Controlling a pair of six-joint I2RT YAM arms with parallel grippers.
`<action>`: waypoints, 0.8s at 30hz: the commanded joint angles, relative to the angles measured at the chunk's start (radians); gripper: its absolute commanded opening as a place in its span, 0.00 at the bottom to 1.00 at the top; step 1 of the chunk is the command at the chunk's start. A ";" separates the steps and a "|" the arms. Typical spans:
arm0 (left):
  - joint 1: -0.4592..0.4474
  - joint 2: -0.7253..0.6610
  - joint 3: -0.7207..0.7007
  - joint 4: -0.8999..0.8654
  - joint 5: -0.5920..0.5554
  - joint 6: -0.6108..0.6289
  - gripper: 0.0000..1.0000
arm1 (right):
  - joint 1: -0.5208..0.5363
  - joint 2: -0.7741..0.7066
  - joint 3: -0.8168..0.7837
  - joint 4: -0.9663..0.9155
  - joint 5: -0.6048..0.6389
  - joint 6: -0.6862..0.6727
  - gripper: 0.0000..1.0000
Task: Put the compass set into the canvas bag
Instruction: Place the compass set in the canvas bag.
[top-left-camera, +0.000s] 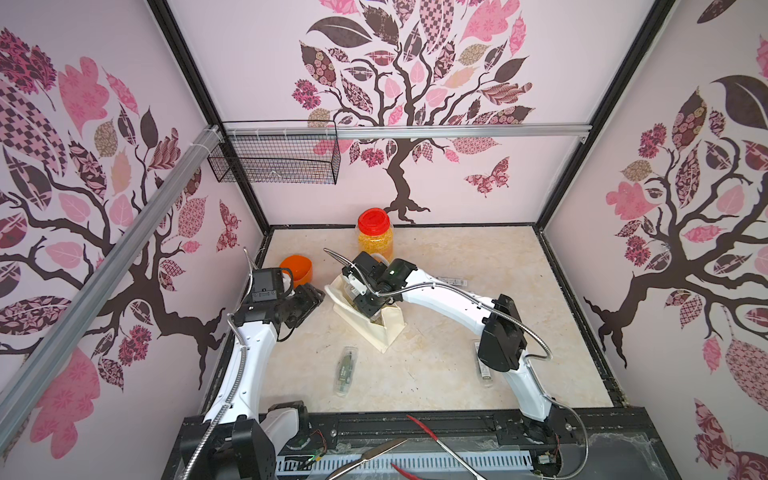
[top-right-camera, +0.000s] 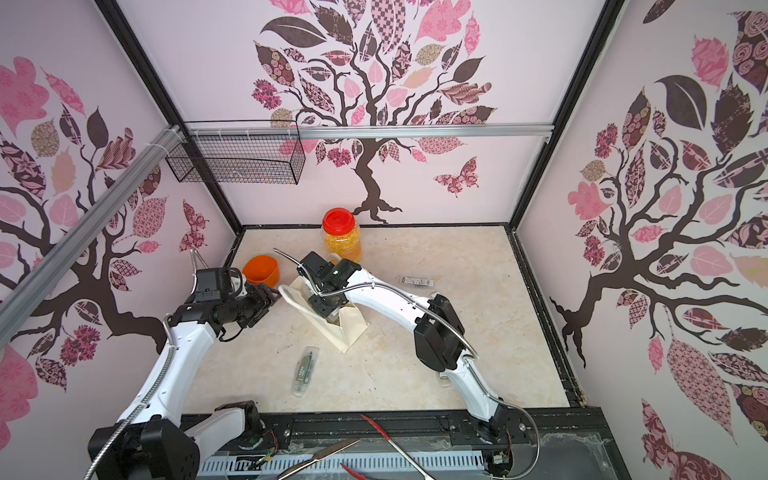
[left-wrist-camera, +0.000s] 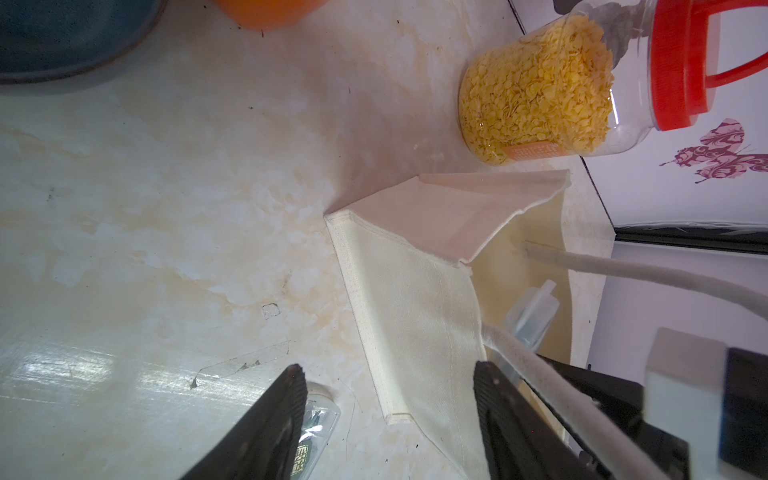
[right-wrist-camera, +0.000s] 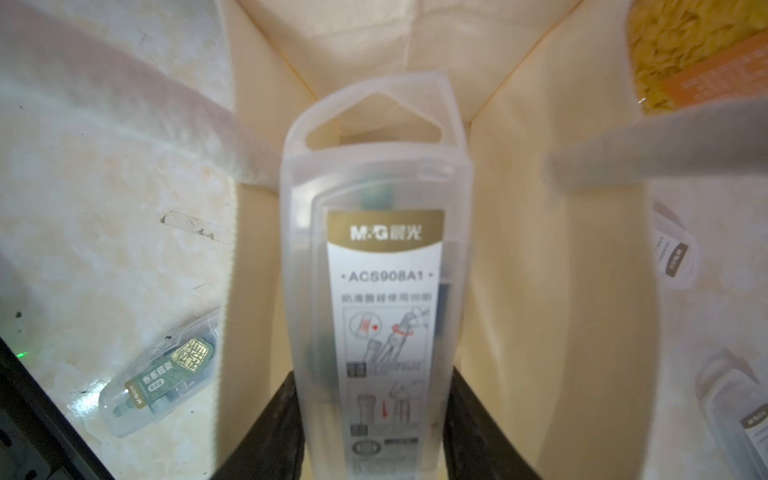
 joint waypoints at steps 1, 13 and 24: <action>-0.003 0.009 -0.002 0.019 -0.010 0.014 0.68 | 0.001 0.043 -0.018 -0.045 -0.002 -0.007 0.50; -0.003 0.000 0.007 0.010 -0.006 0.015 0.68 | 0.001 0.105 0.033 -0.090 0.054 0.033 0.61; -0.003 -0.007 0.015 0.006 -0.001 0.013 0.68 | -0.001 -0.039 0.188 -0.151 0.040 0.043 0.77</action>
